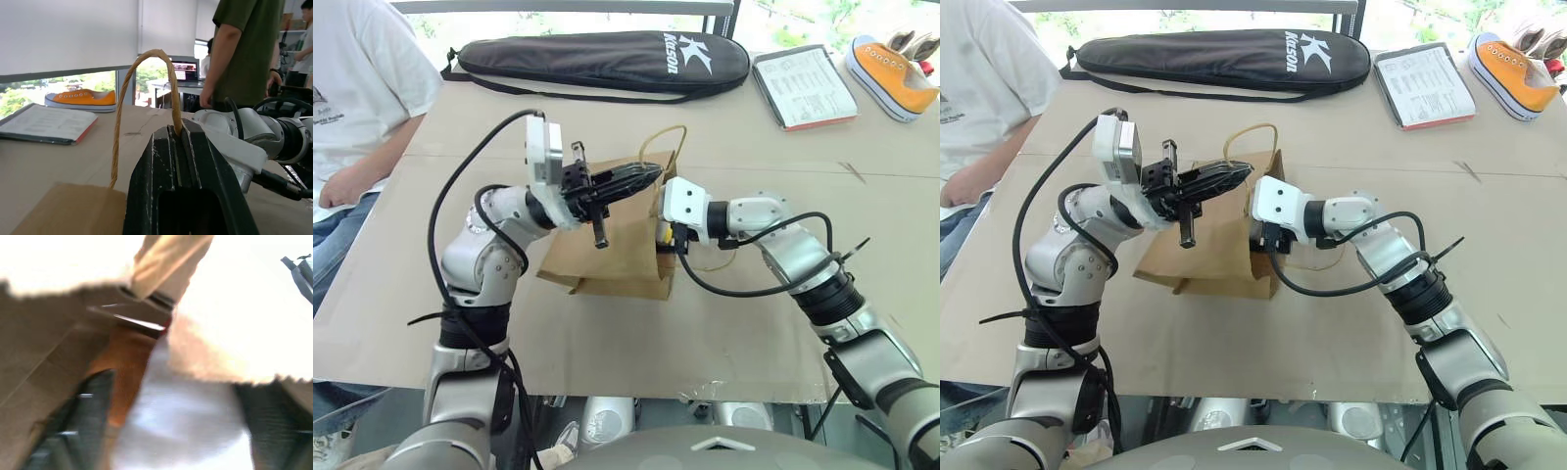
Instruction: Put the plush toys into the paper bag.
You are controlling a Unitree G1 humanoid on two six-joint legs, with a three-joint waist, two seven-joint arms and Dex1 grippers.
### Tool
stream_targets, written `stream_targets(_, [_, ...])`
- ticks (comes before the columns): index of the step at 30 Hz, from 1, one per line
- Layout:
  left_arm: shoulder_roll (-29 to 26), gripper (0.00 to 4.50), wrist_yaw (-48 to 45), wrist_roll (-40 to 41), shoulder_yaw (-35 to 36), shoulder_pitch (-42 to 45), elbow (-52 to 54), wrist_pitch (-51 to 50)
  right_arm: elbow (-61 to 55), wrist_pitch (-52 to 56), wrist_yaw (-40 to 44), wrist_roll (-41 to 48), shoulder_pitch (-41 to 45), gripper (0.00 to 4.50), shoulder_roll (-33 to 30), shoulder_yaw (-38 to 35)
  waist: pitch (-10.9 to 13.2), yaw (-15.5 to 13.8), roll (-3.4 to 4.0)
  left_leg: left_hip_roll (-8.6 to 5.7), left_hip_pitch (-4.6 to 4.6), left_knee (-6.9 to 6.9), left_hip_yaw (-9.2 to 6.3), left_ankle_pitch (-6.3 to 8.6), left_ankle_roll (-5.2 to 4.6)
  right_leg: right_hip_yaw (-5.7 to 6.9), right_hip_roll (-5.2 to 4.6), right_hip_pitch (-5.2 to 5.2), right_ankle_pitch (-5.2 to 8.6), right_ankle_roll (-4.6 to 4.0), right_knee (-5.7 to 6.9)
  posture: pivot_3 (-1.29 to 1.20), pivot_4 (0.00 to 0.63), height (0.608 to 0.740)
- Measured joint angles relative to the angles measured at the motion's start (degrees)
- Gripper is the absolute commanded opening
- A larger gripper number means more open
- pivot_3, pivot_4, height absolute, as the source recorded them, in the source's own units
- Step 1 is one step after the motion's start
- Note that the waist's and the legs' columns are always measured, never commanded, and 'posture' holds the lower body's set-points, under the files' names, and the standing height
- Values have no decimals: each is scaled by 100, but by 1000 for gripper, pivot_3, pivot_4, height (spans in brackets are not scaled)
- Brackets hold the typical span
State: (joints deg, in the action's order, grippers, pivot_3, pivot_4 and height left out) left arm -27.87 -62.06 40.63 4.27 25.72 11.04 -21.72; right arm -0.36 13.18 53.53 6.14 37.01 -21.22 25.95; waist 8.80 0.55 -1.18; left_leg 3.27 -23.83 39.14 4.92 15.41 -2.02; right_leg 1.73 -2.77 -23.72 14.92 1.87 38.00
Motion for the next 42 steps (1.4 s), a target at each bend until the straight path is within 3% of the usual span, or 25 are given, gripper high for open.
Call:
stream_targets(8, [-6,0,127,-13,29,-133,170,142,-693,515,-140,57,-331,4229,-345,-464,0,-2,0,-1,0,2,1,0,0,-2,-4,0,0,0,1,0,150,740])
stream_targets(16, [-8,0,215,-87,41,-171,177,278,-2842,3346,-595,1237,-1322,4229,-1064,-1944,0,-49,-1,-2,-2,-1,-4,1,-1,1,-6,3,0,0,-4,0,150,740])
stream_targets(19, [11,0,233,-120,50,-194,176,354,-3293,4466,-1292,1454,-1972,4229,-910,-2585,-2,-62,-2,-4,2,0,1,1,-2,-4,-6,5,0,0,-3,0,150,740])
stream_targets(23, [33,0,239,-136,26,-205,172,395,-3347,5338,-2088,1408,-2732,4229,-690,-2725,-2,-42,-1,-10,4,-1,6,1,-2,-11,-2,2,0,0,-1,0,150,740])
stream_targets(26, [48,0,245,-175,19,-205,163,459,-3471,5696,-2443,1513,-2837,4229,-243,-2936,-3,-5,-1,-10,6,0,4,1,-2,-12,4,4,0,0,0,0,150,740])
stream_targets(30, [75,0,245,-221,14,-207,138,486,-3401,5841,-2672,1711,-2792,3150,301,-3102,-3,4,0,-11,5,-1,2,1,-2,-12,7,3,0,0,-1,0,150,740])
stream_targets(31, [77,0,245,-222,13,-207,136,487,-3392,5842,-2674,1723,-2788,2511,322,-3102,-3,4,0,-11,5,-1,2,1,-2,-12,7,3,0,0,0,0,150,740])
stream_targets(34, [95,0,257,-230,13,-229,115,500,-3188,5783,-2644,2106,-2591,1833,754,-3247,-2,2,0,-11,3,0,2,1,-2,-13,6,3,0,1,-1,0,150,740])
stream_targets(37, [96,0,308,-235,14,-253,115,511,-3153,5654,-2562,2332,-2485,353,720,-3251,-3,-6,0,-11,2,-1,-1,2,-3,-10,5,4,0,1,-3,0,150,740])
stream_targets(38, [98,0,318,-235,14,-257,115,511,-3144,5630,-2548,2359,-2485,48,725,-3253,-3,-6,0,-11,2,-1,-1,2,-3,-10,5,4,0,1,-3,0,150,740])
stream_targets(42, [184,0,528,-196,41,-269,132,492,-3126,5515,-2436,3148,-2195,48,900,-3856,-2,1,0,-9,3,-1,-1,2,-3,-11,5,4,0,1,-2,0,150,740])
